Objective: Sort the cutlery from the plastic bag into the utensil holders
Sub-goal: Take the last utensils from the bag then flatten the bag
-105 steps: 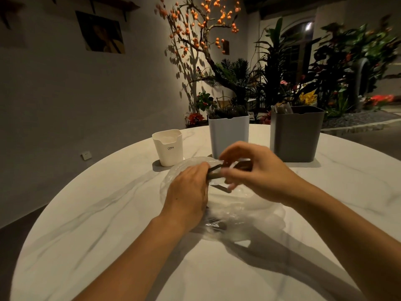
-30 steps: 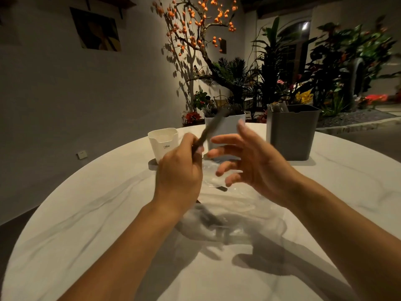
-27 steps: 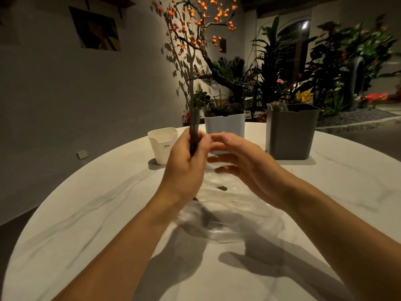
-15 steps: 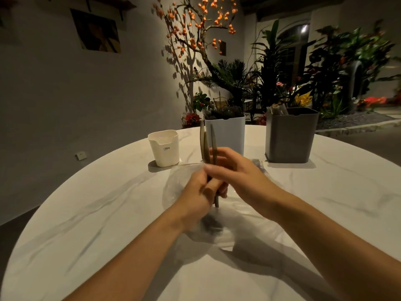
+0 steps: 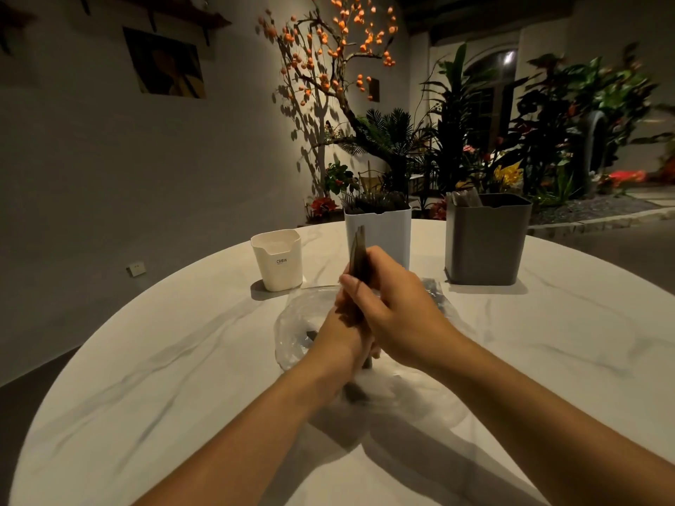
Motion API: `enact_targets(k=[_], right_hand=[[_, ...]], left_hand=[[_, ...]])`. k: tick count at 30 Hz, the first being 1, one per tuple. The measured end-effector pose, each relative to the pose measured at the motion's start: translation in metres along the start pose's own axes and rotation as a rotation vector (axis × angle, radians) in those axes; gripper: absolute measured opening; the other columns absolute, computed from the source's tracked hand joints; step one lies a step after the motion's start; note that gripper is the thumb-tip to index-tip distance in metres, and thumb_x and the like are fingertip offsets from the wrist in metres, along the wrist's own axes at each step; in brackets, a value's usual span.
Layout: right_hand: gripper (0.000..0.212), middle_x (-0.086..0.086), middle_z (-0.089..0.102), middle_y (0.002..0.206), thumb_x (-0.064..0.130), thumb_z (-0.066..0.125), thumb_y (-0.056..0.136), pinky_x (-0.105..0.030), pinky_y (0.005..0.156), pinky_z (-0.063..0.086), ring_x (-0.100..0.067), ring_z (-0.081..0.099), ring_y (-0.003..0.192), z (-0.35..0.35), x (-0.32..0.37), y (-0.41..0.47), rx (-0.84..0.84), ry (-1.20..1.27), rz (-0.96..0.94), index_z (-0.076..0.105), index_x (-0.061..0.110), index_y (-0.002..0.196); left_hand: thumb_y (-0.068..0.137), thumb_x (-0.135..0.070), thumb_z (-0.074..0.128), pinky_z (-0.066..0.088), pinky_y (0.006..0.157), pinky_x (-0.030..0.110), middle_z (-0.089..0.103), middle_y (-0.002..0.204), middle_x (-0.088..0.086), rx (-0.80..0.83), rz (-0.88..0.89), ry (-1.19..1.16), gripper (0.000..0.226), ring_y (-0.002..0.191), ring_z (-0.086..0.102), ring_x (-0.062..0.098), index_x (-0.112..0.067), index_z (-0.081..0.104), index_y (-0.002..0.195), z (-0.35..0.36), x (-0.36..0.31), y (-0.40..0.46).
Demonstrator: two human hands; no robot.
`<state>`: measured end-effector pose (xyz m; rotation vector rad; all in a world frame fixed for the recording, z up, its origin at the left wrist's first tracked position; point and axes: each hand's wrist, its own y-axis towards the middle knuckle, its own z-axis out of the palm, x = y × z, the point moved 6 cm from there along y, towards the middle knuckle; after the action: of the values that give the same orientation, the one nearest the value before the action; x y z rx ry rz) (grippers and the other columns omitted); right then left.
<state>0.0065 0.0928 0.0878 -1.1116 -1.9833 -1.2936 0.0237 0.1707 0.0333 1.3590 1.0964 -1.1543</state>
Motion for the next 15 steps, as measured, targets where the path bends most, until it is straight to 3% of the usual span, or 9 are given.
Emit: enact_targets(k=[4,8,12,15], right_hand=[[0.012,0.009,0.070,0.096,0.027,0.052,0.102,-0.033,0.089,0.058,-0.007,0.067,0.094,-0.009,0.006,0.010,0.002,-0.005,0.028,0.053,0.022,0.112],[0.023,0.004,0.069,0.107,0.034,0.057,0.098,-0.035,0.093,0.056,-0.010,0.065,0.103,-0.020,0.013,0.019,0.012,-0.030,0.038,0.057,0.020,0.116],[0.021,0.005,0.068,0.110,0.026,0.054,0.100,-0.029,0.092,0.054,-0.010,0.064,0.107,-0.043,0.016,0.024,-0.065,0.157,0.065,0.061,0.021,0.120],[0.029,0.009,0.068,0.110,0.018,0.061,0.096,-0.022,0.089,0.054,-0.006,0.063,0.106,-0.062,0.021,0.029,-0.145,0.118,0.035,0.060,0.019,0.125]], left_hand=[[0.108,-0.030,0.028,0.050,0.066,0.012,0.059,0.088,-0.019,0.058,0.094,-0.030,0.029,0.080,0.059,0.002,-0.038,0.052,0.093,0.005,-0.025,-0.015],[0.108,-0.035,0.029,0.050,0.076,0.025,0.058,0.084,-0.005,0.045,0.058,0.024,0.028,0.078,0.056,0.013,-0.029,0.055,0.098,0.007,-0.028,-0.012],[0.107,-0.039,0.034,0.038,0.052,0.017,0.045,0.058,-0.008,0.093,0.046,0.039,0.035,0.051,0.040,0.004,-0.019,0.053,0.086,0.008,-0.040,-0.004],[0.104,-0.050,0.031,0.031,0.048,0.019,0.040,0.057,-0.004,0.161,0.055,-0.008,0.046,0.049,0.034,0.007,-0.016,0.045,0.077,0.011,-0.050,0.000]])
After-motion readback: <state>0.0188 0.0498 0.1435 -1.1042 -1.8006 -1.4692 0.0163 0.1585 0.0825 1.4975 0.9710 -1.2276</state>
